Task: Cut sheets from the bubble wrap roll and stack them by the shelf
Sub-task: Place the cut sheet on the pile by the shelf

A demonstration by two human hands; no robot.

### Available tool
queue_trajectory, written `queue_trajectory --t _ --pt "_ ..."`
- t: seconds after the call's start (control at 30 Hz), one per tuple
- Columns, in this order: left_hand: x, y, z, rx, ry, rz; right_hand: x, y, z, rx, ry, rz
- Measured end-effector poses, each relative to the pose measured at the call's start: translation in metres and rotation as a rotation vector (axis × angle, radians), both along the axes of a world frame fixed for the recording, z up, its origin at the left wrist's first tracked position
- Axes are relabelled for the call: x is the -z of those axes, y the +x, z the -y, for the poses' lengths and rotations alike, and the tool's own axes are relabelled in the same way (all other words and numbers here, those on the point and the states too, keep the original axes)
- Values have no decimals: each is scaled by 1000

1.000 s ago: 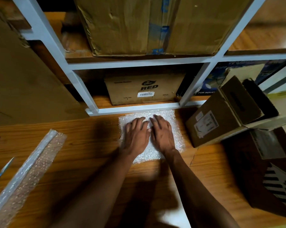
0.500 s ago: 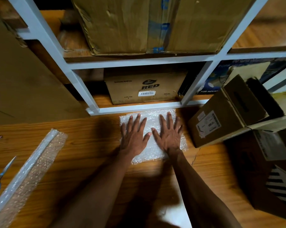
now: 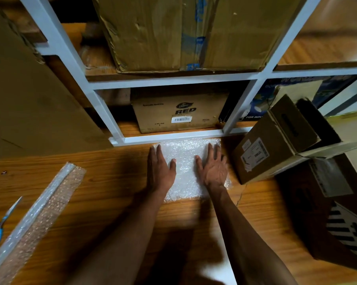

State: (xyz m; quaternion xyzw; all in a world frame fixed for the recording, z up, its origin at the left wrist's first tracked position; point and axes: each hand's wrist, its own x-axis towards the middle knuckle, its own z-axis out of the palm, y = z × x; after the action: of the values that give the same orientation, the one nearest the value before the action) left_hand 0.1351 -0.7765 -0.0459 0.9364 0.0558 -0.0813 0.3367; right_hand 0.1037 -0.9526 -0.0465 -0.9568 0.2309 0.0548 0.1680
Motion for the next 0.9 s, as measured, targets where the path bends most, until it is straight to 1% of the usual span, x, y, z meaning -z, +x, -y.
queue_trajectory --t 0.07,0.17,0.23,0.37,0.5,0.57,0.63,0.73,0.83,0.9 --pt "1 -2 -5 -3 12 -3 0 -1 1 4 -28 -15" --pt "2 -4 -6 21 -21 -42 4 -2 3 -24 -37 -24" --pt "1 -4 -6 38 -23 -33 4 -1 4 -28 -19 -1" --pt "2 -5 -13 0 -14 -6 1 -8 5 9 -33 24" --pt "5 -3 -15 79 -17 -18 6 -13 9 -36 9 19" --pt "3 -1 -14 28 -13 -1 4 -13 11 -21 -16 57" --pt "1 0 -15 -49 13 67 -5 -14 11 -3 -46 123" --pt "3 -2 -14 -89 43 130 -14 -10 12 8 35 195" --pt "3 -2 -7 -56 30 93 -12 -1 17 30 136 177" --pt "1 0 -2 -23 61 43 -8 5 20 57 182 129"
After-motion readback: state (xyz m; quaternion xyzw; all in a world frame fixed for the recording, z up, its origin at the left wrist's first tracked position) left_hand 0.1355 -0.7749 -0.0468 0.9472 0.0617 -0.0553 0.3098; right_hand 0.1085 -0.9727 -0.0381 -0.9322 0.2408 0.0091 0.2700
